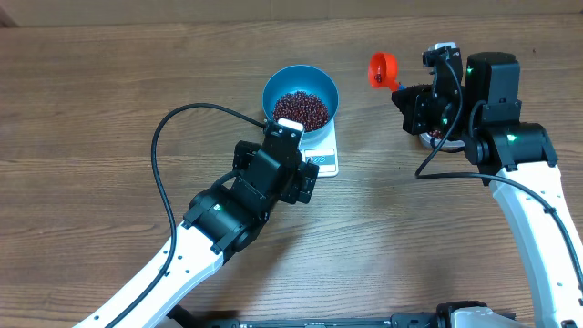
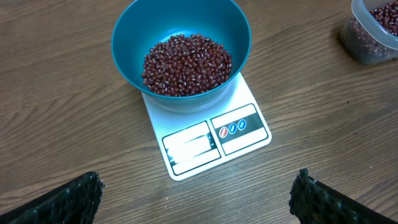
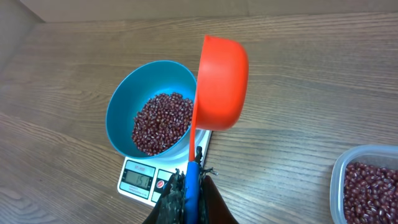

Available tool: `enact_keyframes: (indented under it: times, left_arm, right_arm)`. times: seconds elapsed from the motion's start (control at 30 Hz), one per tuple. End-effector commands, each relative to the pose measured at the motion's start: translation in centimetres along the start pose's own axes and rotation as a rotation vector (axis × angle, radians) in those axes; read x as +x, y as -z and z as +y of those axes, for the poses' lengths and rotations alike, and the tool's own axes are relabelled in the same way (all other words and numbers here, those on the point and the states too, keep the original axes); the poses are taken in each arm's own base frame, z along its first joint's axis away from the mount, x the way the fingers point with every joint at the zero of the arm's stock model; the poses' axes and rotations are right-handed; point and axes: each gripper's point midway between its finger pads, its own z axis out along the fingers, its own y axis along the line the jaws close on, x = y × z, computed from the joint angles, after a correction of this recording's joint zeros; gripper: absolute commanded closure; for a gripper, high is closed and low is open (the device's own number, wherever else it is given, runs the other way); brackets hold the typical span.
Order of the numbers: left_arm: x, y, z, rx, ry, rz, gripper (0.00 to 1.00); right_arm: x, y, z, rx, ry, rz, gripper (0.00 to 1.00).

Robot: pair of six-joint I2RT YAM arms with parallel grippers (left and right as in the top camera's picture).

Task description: Scoop item into bowl and weigh 150g on scale

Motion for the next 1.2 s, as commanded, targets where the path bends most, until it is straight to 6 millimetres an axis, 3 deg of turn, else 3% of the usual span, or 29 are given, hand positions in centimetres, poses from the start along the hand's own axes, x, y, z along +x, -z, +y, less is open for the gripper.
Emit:
enact_keyframes:
  times: [0.0,0.17,0.3,0.6,0.87,1.17]
  left_arm:
    - [0.4,-0.4,0.2,-0.016,0.009,0.01,0.0]
    - [0.4,-0.4,0.2,-0.016,0.009,0.01,0.0]
    - [0.4,-0.4,0.2,-0.016,0.009,0.01,0.0]
    - [0.4,-0.4,0.2,-0.016,0.009,0.01,0.01]
    - [0.4,-0.4,0.2,-0.016,0.009,0.01,0.0]
    - [0.4,-0.4,0.2,-0.016,0.009,0.01,0.01]
  right_arm:
    - [-1.3,0.7,0.8,-0.027,0.014,-0.038,0.96]
    - [-0.9,0.0,0.8,-0.039,0.008,-0.02,0.96]
    - [-0.2,-1.7,1.8,-0.107,0.008,0.019,0.96]
    - [1.6,-7.1,4.8,-0.213,0.051,0.093,0.96]
    - [4.1,-12.3,6.1,-0.217,0.096,0.156,0.96]
    - [6.0,-16.1,4.6,-0.144,0.116,0.188,0.97]
